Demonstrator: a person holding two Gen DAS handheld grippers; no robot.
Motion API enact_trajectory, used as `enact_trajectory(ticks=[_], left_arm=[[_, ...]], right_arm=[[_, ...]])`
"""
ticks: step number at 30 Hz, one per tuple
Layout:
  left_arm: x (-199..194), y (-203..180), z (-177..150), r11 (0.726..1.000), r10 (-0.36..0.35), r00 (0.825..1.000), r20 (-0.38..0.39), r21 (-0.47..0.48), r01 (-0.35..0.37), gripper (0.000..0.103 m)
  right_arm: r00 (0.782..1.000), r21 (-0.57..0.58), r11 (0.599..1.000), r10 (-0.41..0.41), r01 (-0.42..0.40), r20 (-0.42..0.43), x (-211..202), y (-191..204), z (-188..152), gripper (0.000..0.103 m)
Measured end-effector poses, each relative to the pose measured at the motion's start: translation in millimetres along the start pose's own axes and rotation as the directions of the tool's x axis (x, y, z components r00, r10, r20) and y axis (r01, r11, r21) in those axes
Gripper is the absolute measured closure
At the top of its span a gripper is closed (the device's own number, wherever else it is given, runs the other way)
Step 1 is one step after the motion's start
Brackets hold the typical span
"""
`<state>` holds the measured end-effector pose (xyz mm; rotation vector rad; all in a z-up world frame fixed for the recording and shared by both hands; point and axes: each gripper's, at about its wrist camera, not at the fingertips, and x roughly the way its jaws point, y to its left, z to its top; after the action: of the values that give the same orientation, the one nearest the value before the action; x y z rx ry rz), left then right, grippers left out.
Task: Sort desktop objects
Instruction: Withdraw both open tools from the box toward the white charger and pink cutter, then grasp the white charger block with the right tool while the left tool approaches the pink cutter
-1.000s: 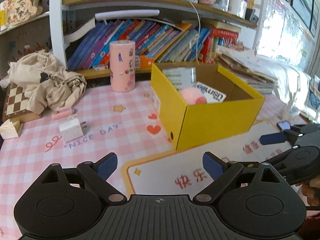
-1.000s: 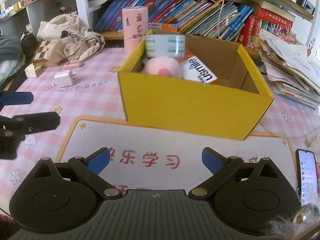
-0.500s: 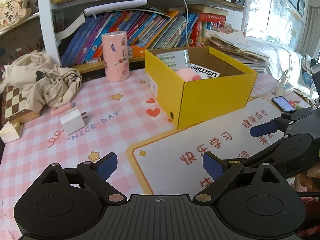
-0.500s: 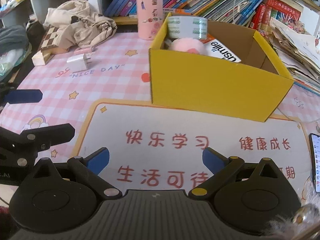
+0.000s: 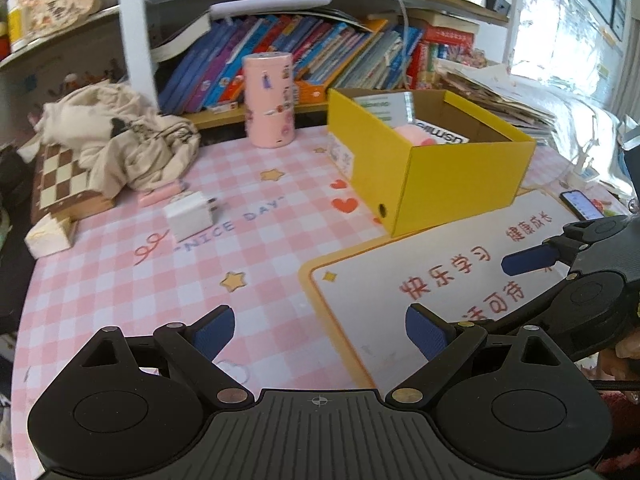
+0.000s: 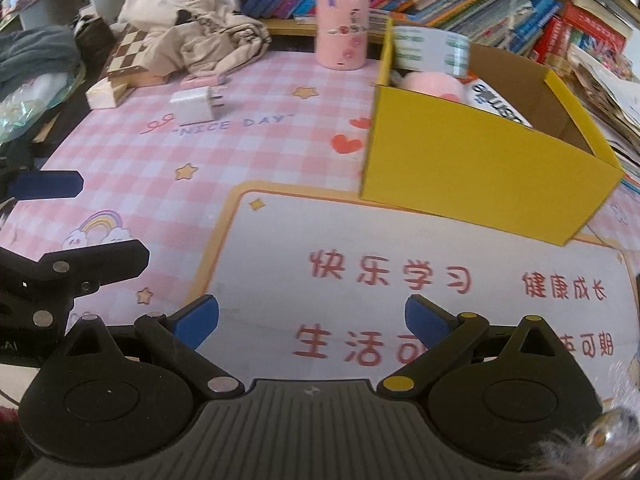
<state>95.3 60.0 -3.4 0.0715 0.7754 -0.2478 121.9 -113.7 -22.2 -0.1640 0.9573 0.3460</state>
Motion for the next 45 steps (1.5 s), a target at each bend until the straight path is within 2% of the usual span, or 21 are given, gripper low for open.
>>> enact_trajectory(ticks=[15, 27, 37, 45], left_arm=[[-24.8, 50.4, -23.1, 0.988, 0.096, 0.995, 0.017, -0.120, -0.094, 0.008], [-28.5, 80.4, -33.9, 0.956, 0.159, 0.987, 0.027, -0.254, -0.147, 0.008], [-8.0, 91.8, -20.6, 0.938, 0.195, 0.981, 0.018, -0.296, -0.181, 0.008], [14.5, 111.1, -2.6, 0.923, 0.238, 0.971, 0.015, -0.314, -0.221, 0.008]], right_arm=[[0.998, -0.132, 0.990, 0.058, -0.057, 0.009, 10.2, 59.2, 16.7, 0.002], [0.996, -0.225, 0.971, 0.088, -0.080, 0.024, 16.5, 82.2, 32.0, 0.002], [0.993, -0.310, 0.946, 0.112, -0.095, 0.039, 40.4, 85.8, 59.3, 0.002], [0.988, -0.285, 0.950, 0.147, -0.130, 0.040, 71.1, 84.6, 90.6, 0.002]])
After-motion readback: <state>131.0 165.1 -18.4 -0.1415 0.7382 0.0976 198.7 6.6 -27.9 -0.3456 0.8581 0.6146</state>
